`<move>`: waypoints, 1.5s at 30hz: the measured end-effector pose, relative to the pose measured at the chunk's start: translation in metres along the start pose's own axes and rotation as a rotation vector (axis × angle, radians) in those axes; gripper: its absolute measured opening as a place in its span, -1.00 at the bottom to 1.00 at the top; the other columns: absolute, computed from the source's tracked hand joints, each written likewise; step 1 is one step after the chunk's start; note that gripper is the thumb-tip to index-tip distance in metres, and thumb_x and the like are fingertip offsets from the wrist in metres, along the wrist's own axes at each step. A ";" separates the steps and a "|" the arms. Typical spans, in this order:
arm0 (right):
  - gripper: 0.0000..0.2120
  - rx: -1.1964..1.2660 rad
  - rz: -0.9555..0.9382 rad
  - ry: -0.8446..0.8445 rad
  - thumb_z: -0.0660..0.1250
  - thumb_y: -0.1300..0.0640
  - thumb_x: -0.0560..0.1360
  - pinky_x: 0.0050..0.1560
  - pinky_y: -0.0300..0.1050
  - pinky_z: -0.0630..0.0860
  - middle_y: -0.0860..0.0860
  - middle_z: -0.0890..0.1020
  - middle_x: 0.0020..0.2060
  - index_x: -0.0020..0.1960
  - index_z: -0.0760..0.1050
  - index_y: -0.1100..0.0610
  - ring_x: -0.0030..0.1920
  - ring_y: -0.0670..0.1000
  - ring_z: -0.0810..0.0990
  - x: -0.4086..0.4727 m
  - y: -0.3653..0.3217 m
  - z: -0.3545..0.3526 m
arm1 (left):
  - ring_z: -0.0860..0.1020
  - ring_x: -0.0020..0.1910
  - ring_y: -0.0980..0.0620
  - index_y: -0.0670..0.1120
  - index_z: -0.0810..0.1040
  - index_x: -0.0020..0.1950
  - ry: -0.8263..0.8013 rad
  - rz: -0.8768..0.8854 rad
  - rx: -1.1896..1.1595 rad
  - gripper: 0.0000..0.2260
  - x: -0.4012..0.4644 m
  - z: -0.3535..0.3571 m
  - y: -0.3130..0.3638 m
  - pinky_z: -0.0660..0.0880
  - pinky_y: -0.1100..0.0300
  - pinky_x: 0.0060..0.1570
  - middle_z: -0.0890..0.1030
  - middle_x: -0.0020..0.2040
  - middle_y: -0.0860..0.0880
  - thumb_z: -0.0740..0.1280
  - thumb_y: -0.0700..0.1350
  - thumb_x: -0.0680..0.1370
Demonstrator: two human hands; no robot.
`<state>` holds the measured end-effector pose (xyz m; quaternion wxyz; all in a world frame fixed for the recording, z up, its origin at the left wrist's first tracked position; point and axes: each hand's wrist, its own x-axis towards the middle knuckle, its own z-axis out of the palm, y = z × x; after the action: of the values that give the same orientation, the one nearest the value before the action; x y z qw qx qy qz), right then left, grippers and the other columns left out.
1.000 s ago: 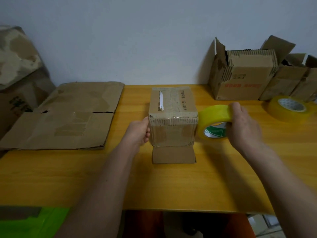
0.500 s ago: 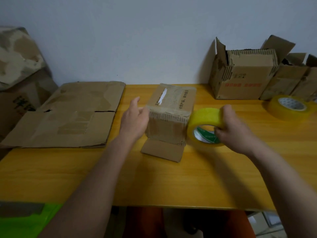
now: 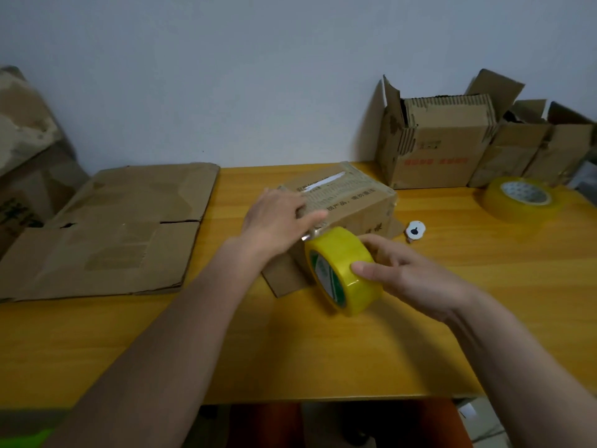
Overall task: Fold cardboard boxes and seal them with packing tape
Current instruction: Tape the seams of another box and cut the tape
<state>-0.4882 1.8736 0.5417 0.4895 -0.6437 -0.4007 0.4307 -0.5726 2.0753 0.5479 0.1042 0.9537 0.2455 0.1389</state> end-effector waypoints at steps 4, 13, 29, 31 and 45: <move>-0.66 0.063 -0.010 0.064 0.21 -0.01 0.59 0.00 -0.08 0.56 0.19 0.65 -0.08 0.11 0.58 0.23 -0.06 0.13 0.62 0.009 0.008 -0.028 | 0.28 0.42 -0.05 0.00 0.40 0.43 -0.129 -0.034 0.000 -0.43 0.002 -0.001 0.007 0.16 0.04 0.40 0.36 0.47 0.02 0.22 0.30 0.52; -0.59 -0.968 0.396 0.577 0.11 0.24 0.61 0.37 0.09 0.24 0.13 0.32 0.43 0.44 0.32 0.08 0.39 0.22 0.23 0.080 0.080 -0.115 | -0.02 0.56 0.11 0.00 0.23 0.54 -0.339 0.038 -0.144 -0.37 0.028 -0.006 -0.009 -0.20 0.03 0.50 0.12 0.57 0.07 0.31 0.16 0.53; -0.76 -0.744 0.426 0.196 0.38 0.11 0.50 -0.39 -0.19 0.40 0.10 0.54 -0.45 -0.16 0.59 0.31 -0.47 -0.02 0.45 0.017 0.022 -0.137 | 0.12 0.51 0.16 0.02 0.00 0.59 -0.442 -0.009 -0.415 -0.17 0.044 -0.008 -0.012 0.04 0.35 0.29 0.25 0.53 0.09 0.45 -0.05 0.49; -0.72 -0.336 0.218 0.143 0.31 0.09 0.48 -0.38 -0.21 0.49 0.16 0.56 -0.38 -0.08 0.53 0.35 -0.42 0.01 0.51 0.004 0.000 -0.125 | 0.12 0.52 0.13 0.01 0.00 0.59 -0.427 -0.004 -0.439 -0.16 0.044 -0.006 -0.012 0.05 0.31 0.32 0.27 0.52 0.08 0.46 -0.05 0.48; -0.72 -0.367 -0.370 0.449 0.00 0.06 0.67 -0.22 -0.34 0.26 -0.08 0.33 -0.26 -0.21 0.24 0.03 -0.25 -0.15 0.29 0.085 -0.014 0.007 | 0.48 0.31 -0.08 -0.06 0.20 0.54 -0.065 -0.550 -1.185 0.00 -0.010 0.021 -0.027 0.45 -0.02 0.30 0.42 0.42 -0.14 0.63 0.10 0.23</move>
<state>-0.4703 1.9577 0.5402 0.5111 -0.7162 -0.4638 0.1030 -0.5860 2.0903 0.5188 0.6514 0.6407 0.3592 0.1901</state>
